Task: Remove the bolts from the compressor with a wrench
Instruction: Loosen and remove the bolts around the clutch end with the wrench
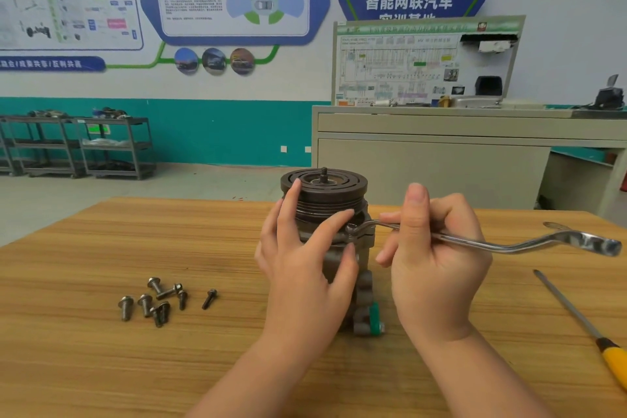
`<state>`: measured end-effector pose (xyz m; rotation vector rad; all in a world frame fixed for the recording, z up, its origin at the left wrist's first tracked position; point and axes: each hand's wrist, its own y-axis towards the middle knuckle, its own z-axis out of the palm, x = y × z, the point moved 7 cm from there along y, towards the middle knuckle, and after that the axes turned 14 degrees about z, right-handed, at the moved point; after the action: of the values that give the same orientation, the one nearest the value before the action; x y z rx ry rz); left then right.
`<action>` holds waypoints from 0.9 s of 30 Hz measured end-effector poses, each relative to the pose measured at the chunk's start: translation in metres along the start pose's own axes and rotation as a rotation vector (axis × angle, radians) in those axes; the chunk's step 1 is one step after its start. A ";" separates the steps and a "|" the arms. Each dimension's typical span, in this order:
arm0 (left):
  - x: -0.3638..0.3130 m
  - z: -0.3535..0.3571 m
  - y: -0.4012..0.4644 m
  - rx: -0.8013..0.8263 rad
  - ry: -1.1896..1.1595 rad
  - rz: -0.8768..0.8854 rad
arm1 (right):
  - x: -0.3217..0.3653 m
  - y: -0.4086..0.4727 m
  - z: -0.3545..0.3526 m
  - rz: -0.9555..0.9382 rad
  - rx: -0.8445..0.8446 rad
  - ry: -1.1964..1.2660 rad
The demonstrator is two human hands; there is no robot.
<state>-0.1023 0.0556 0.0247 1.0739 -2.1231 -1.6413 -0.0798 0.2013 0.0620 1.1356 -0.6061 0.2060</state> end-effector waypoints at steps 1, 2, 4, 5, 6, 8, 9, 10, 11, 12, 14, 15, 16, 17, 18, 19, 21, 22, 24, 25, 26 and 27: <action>0.000 0.001 0.000 0.007 0.012 0.007 | 0.000 0.000 0.000 0.005 0.002 -0.002; -0.001 0.001 0.000 0.012 0.033 0.014 | 0.002 0.000 0.001 0.002 0.008 -0.006; -0.003 0.002 0.000 0.022 0.057 0.028 | 0.007 -0.003 0.004 -0.052 0.035 -0.045; -0.004 0.002 0.000 0.024 0.052 0.028 | 0.012 -0.006 0.007 -0.105 0.047 -0.101; -0.004 0.001 0.000 0.024 0.043 0.020 | 0.018 -0.010 0.010 -0.171 0.063 -0.164; -0.006 -0.001 0.002 0.009 0.007 -0.005 | 0.023 -0.020 0.015 -0.264 0.090 -0.224; -0.007 -0.002 0.005 -0.025 0.000 -0.012 | 0.024 -0.024 0.017 -0.267 0.108 -0.209; -0.007 -0.004 0.009 -0.093 0.022 0.007 | 0.024 -0.026 0.020 -0.260 0.140 -0.181; -0.011 -0.008 0.013 -0.189 0.076 0.058 | 0.024 -0.029 0.024 -0.263 0.180 -0.160; -0.013 -0.010 0.015 -0.274 0.134 0.106 | 0.025 -0.033 0.027 -0.286 0.211 -0.163; -0.005 -0.008 0.012 -0.349 0.209 0.095 | 0.028 -0.039 0.034 -0.352 0.256 -0.208; 0.006 -0.005 0.010 -0.348 0.205 0.018 | 0.029 -0.040 0.037 -0.375 0.272 -0.230; 0.018 0.000 0.006 -0.328 0.172 -0.054 | 0.030 -0.041 0.039 -0.396 0.281 -0.245; 0.024 0.003 0.003 -0.298 0.140 -0.077 | 0.030 -0.041 0.040 -0.417 0.279 -0.256; 0.023 0.003 0.001 -0.277 0.126 -0.045 | 0.030 -0.041 0.039 -0.433 0.267 -0.266; 0.017 0.002 0.001 -0.247 0.127 0.006 | 0.028 -0.040 0.038 -0.438 0.244 -0.276; 0.006 0.006 0.004 -0.100 0.084 0.026 | 0.019 -0.035 0.030 -0.386 0.159 -0.286; 0.004 0.006 0.004 -0.036 0.050 -0.005 | 0.013 -0.032 0.025 -0.329 0.107 -0.273; 0.002 0.004 0.001 -0.002 -0.006 -0.052 | -0.001 -0.022 0.015 -0.155 0.008 -0.190; 0.001 0.004 0.001 0.008 -0.009 -0.056 | -0.011 -0.017 0.009 -0.051 -0.034 -0.136; 0.000 0.004 0.002 0.017 -0.001 -0.058 | -0.022 -0.011 0.004 0.064 -0.077 -0.083; -0.001 0.004 0.002 0.021 0.008 -0.064 | -0.035 -0.007 -0.001 0.198 -0.117 -0.031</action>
<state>-0.1049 0.0590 0.0253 1.1647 -2.1265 -1.6429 -0.1056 0.2047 0.0371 0.9676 -0.7495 0.3194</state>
